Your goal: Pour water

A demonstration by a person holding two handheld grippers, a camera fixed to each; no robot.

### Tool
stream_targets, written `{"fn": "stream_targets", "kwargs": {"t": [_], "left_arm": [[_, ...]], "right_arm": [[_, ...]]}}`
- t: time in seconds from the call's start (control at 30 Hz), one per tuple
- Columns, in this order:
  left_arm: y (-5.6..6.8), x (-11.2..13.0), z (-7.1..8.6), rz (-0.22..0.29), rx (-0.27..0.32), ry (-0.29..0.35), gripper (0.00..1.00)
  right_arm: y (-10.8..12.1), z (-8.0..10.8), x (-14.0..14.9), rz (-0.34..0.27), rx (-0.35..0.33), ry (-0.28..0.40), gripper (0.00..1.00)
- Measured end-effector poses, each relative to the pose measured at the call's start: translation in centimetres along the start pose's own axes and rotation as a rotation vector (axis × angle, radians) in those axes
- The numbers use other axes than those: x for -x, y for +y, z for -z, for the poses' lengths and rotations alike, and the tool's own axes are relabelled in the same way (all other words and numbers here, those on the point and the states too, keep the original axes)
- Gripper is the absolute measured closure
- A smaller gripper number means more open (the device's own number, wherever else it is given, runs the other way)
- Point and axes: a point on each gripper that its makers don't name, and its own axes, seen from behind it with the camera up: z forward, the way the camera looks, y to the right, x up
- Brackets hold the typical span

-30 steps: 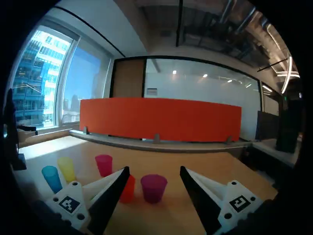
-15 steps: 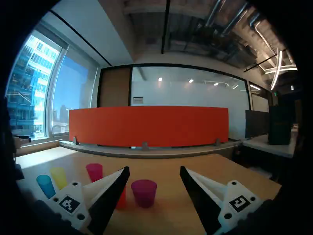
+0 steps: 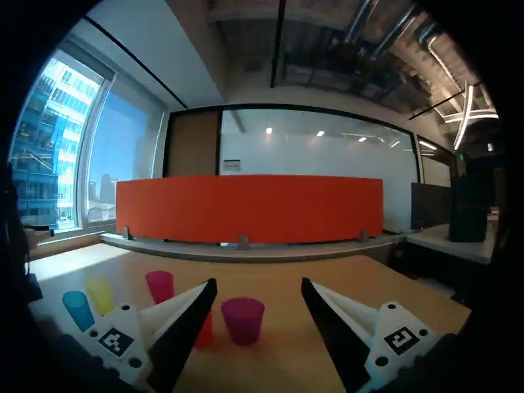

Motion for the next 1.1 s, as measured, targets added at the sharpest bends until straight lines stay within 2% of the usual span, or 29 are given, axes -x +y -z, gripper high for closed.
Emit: {"fn": "stream_targets", "kwargs": {"t": [0.27,0.7,1.1], "left_arm": [[-0.7,0.7,-0.1,-0.02,-0.034,0.0,0.11],[-2.0,1.9,-0.2,-0.002,-0.101,0.026,0.11],[-1.4,3.5,-0.6,-0.027,-0.117,0.027,0.11]], "right_arm": [[-0.4,0.2,0.1,0.003,-0.005,-0.018,0.0],[-1.7,0.0,-0.3,0.014,-0.01,-0.045,0.0],[-2.7,0.1,-0.2,0.014,-0.014,-0.064,0.0]]}}
